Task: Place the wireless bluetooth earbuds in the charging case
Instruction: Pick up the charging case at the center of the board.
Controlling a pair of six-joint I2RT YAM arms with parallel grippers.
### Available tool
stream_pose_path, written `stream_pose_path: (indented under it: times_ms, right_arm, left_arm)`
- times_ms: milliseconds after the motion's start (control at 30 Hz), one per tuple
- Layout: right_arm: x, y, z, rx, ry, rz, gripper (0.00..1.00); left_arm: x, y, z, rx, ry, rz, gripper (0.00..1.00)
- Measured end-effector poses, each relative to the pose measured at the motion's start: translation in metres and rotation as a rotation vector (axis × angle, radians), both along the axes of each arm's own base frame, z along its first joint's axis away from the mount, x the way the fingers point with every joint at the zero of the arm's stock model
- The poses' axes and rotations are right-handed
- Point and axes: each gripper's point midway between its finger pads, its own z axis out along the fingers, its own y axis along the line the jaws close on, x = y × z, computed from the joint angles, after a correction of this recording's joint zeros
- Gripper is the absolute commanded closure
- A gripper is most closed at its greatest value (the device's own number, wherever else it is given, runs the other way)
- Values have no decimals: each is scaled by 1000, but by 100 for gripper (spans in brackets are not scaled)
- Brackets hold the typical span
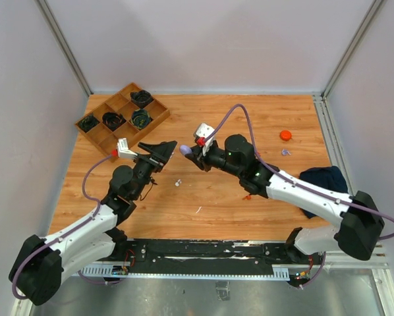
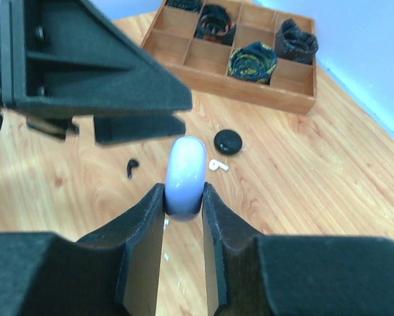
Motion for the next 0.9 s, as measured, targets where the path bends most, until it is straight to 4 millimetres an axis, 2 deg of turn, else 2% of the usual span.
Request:
stream_pose_path:
  times_ms: [233, 367, 533, 700, 900]
  right_arm:
    - [-28, -32, 4, -163, 48, 68, 80]
    - [-41, -52, 5, -248, 88, 97, 81]
    - [-48, -72, 10, -292, 110, 113, 82]
    - [-64, -85, 9, -324, 122, 162, 82]
    - [-79, -90, 10, -330, 122, 222, 83]
  left_arm:
    - [-12, -5, 23, 249, -232, -54, 1]
    - [-26, -22, 31, 409, -400, -160, 1]
    - [-49, -43, 38, 553, -624, -305, 1]
    - [-77, -62, 35, 672, -847, -468, 3]
    - [-96, -78, 20, 763, -1015, -626, 11]
